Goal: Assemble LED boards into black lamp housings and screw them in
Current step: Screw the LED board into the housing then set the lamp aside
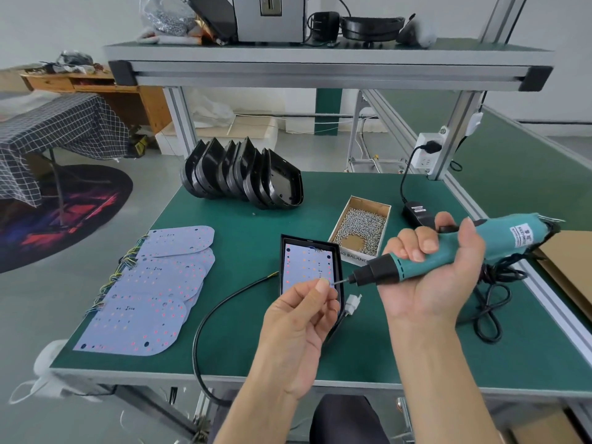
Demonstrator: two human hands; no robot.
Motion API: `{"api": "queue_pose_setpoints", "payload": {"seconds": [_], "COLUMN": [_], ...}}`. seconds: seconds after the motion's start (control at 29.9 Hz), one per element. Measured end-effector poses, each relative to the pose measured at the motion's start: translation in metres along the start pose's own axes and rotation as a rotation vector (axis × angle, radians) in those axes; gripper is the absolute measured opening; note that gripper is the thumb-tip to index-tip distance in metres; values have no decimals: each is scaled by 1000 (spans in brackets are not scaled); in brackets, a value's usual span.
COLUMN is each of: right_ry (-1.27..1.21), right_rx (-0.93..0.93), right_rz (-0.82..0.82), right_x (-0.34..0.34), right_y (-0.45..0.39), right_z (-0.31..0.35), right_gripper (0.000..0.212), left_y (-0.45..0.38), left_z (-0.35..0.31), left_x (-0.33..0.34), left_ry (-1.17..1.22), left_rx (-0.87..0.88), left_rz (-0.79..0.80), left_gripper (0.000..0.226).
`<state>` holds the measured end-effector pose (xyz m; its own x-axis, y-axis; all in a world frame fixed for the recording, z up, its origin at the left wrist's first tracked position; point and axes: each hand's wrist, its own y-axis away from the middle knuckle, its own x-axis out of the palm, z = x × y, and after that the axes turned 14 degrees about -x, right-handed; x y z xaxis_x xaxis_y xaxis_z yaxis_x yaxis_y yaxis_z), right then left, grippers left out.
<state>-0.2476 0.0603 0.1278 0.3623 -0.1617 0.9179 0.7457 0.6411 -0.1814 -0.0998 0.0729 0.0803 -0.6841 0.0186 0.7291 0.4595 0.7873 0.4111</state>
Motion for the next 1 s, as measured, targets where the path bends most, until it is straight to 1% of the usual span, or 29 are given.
{"api": "queue_pose_setpoints", "payload": {"seconds": [0.33, 0.44, 0.5, 0.57, 0.7, 0.77, 0.9, 1.0], "right_ry": [38, 41, 54, 70, 95, 107, 125, 118], "right_rx": [-14, -16, -29, -42, -70, -84, -78, -72], "right_rz": [8, 2, 7, 12, 11, 11, 37, 56], "right_x": [-2, -2, -3, -2, 0, -1, 0, -1], "right_y": [4, 5, 6, 7, 9, 11, 13, 13], "right_z": [-4, -5, -5, -5, -6, -7, -6, -5], "right_gripper": [22, 22, 23, 23, 23, 23, 23, 24], "left_y": [1, 0, -1, -1, -3, -4, -4, -3], "left_z": [7, 9, 11, 14, 23, 27, 26, 23], "left_x": [3, 4, 6, 9, 16, 18, 16, 11], "left_ry": [25, 40, 54, 75, 137, 152, 121, 53], "left_rx": [60, 72, 84, 103, 146, 165, 163, 125], "left_rz": [-27, -44, -56, -83, -133, -162, -159, -137], "left_gripper": [4, 4, 8, 13, 9, 12, 9, 13]}}
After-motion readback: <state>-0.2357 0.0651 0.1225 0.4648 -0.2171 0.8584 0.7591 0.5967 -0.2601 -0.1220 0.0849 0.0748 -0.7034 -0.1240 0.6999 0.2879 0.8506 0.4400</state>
